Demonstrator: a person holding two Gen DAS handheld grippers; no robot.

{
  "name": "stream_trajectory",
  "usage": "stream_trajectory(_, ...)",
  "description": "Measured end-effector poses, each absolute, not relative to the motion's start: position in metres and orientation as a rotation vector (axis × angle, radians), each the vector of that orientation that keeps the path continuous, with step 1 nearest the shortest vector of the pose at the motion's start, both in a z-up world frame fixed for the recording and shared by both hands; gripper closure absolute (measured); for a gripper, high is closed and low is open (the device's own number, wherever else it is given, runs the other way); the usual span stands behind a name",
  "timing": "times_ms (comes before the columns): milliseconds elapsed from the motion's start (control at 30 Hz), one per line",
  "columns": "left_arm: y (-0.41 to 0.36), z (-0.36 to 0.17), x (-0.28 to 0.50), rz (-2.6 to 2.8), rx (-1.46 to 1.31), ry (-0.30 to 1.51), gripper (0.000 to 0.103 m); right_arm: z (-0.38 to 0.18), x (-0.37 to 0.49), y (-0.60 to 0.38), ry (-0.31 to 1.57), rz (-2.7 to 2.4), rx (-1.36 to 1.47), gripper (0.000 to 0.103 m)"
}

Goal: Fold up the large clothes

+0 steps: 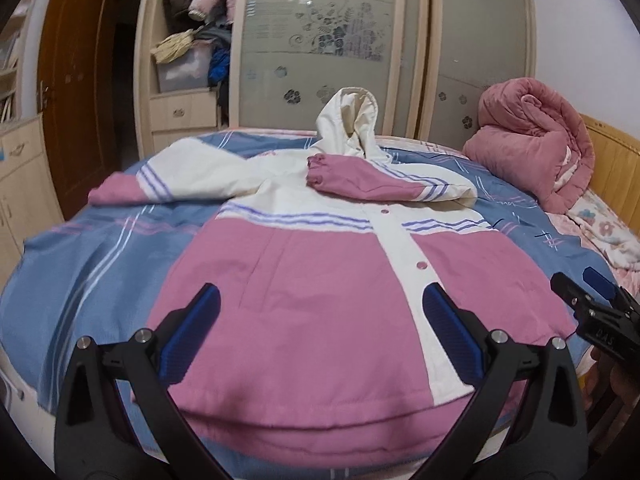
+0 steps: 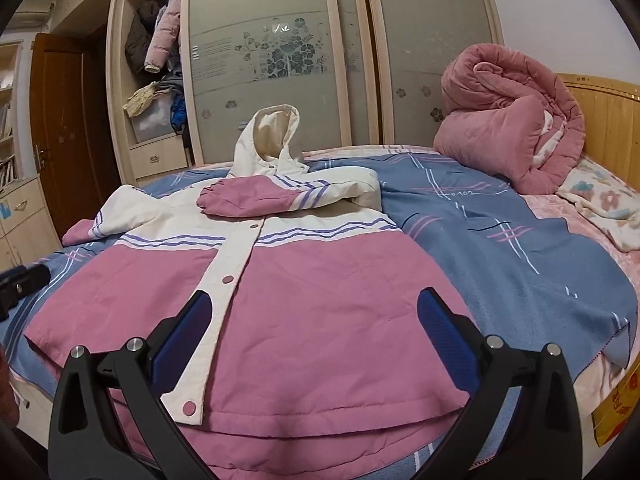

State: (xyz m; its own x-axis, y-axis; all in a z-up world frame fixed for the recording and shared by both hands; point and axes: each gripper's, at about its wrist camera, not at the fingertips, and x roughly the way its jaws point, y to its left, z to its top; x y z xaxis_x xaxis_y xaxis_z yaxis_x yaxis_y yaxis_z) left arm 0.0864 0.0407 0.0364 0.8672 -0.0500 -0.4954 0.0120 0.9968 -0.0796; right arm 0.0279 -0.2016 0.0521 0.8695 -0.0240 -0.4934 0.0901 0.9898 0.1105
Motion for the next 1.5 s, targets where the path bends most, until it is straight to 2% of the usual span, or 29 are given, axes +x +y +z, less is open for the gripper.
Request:
stream_trajectory(300,0.042,0.017,0.073,-0.004,-0.071,0.562,0.002,0.053,0.020,-0.197,0.512,-0.055,0.115,0.001)
stream_trajectory(567,0.039,0.018,0.070,0.007,-0.058,0.520,0.002,0.052,0.020,-0.194,0.509,-0.053,0.110,0.001)
stream_trajectory(1500,0.039,0.013,0.081,0.001,-0.052,0.541,0.002,0.052,0.020,-0.188,0.513,-0.025,0.100,0.001)
